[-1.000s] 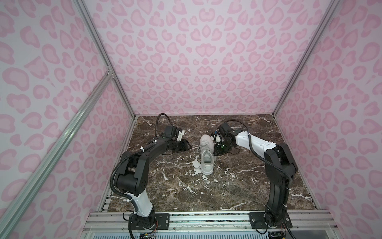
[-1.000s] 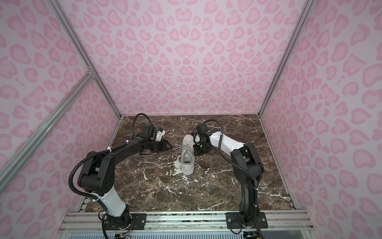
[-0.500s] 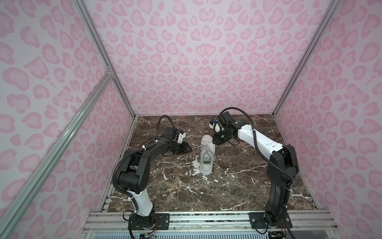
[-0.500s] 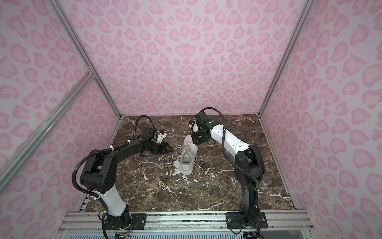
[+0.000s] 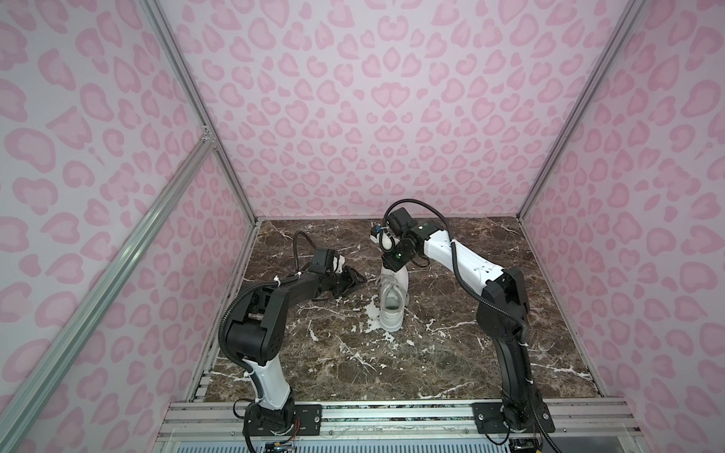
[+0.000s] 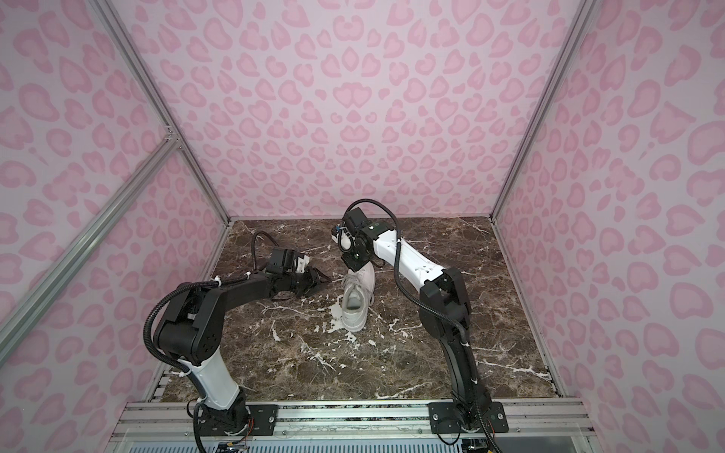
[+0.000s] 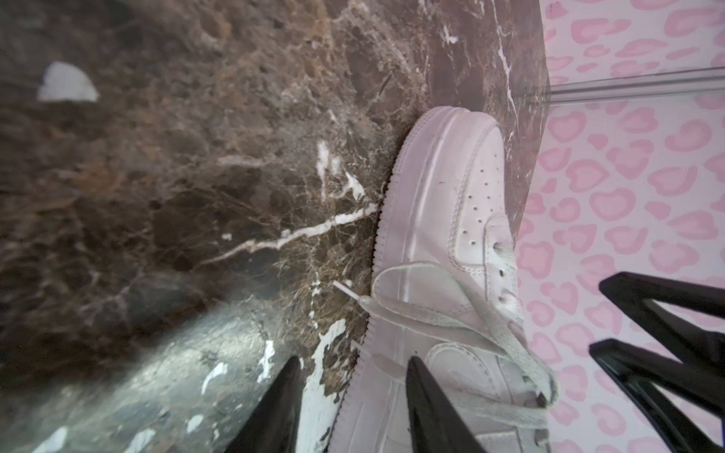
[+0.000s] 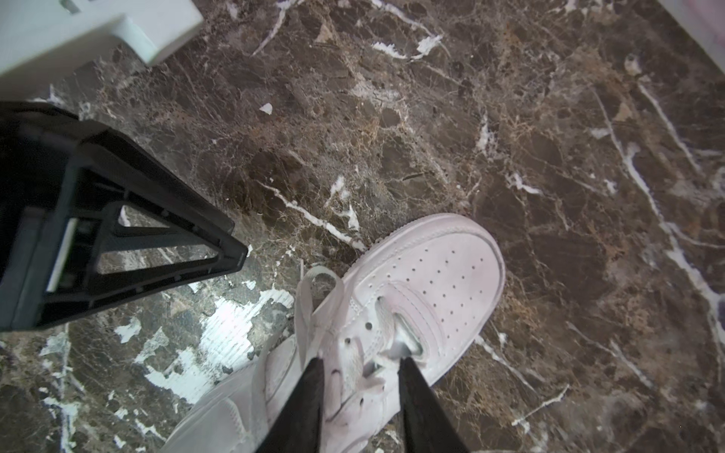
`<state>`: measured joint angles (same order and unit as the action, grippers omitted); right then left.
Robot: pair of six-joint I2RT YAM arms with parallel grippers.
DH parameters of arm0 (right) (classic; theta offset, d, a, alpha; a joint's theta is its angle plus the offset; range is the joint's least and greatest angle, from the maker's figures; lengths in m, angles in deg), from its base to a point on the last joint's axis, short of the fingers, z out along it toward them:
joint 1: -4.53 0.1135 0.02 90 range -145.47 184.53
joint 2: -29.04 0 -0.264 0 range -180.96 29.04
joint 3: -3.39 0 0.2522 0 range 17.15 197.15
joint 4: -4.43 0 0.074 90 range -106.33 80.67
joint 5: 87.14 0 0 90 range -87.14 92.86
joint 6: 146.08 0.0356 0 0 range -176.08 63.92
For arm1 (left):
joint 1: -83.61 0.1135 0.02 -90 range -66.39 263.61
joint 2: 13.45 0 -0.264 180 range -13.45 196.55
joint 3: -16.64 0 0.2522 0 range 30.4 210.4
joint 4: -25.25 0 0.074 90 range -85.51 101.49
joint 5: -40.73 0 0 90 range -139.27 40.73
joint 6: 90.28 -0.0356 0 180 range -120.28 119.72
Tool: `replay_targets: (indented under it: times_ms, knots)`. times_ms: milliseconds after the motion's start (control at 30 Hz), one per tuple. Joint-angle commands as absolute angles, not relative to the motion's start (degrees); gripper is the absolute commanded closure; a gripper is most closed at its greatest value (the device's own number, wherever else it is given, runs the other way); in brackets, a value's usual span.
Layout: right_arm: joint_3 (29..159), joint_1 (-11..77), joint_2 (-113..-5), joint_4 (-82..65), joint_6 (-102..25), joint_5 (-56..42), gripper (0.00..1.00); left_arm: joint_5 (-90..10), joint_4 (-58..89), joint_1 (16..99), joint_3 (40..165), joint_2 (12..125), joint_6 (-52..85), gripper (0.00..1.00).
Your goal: Tie the shoes
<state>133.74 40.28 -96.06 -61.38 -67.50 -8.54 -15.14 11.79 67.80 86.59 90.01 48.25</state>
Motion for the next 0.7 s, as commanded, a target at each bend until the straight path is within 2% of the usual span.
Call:
replay_targets:
  times_ms: [0, 233, 500, 667]
  knots:
    - [136.06, 41.3, -98.62, -64.59, -70.89, -7.07, 0.65, -16.09, 14.64, 67.92, 85.07, 89.17, 54.81, 0.55]
    - [138.49, 42.67, -101.68, -66.3, -71.94, -8.06, 0.65, -17.54, 11.75, 67.89, 85.93, 88.38, 55.0, 0.56]
    - [138.77, 43.17, -103.83, -68.61, -72.25, -5.03, 0.72, -16.89, 13.26, 67.85, 84.74, 89.27, 57.29, 0.57]
    - [138.23, 43.29, -103.48, -68.24, -71.92, -5.36, 0.85, -16.8, 13.65, 67.07, 85.16, 90.24, 57.89, 0.57]
